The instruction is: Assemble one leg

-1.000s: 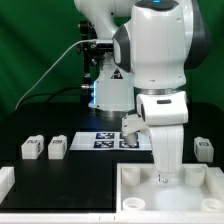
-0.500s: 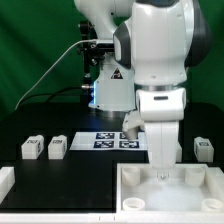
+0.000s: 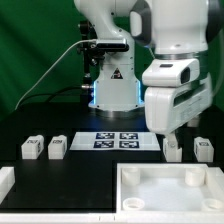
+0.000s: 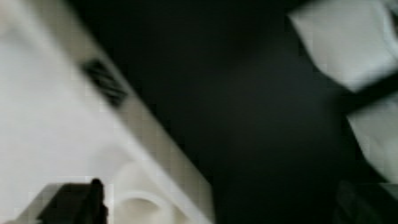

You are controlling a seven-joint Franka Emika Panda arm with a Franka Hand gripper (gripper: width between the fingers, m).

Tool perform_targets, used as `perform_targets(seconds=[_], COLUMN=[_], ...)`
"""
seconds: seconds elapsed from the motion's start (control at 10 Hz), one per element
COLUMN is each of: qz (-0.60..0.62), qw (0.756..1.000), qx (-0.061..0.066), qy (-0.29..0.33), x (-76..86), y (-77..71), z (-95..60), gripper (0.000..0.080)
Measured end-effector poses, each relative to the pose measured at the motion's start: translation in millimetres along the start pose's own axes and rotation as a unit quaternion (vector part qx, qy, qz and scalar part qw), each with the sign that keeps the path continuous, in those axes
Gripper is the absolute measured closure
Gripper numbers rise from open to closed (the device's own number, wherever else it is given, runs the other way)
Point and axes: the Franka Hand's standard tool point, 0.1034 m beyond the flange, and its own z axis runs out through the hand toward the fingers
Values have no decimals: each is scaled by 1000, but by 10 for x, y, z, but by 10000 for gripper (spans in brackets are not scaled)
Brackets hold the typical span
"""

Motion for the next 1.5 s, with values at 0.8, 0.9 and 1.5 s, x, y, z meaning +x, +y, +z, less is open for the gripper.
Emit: perform_targets(seconds=[0.8,0.9,1.5], qz=[364,361,393], qw=[931,932,861], qx=[25,28,95], qy=[-2,-23,-307], x=[148,98,-238], y=[-564,-573,-848], z=[84,97,267], gripper=[150,150,150])
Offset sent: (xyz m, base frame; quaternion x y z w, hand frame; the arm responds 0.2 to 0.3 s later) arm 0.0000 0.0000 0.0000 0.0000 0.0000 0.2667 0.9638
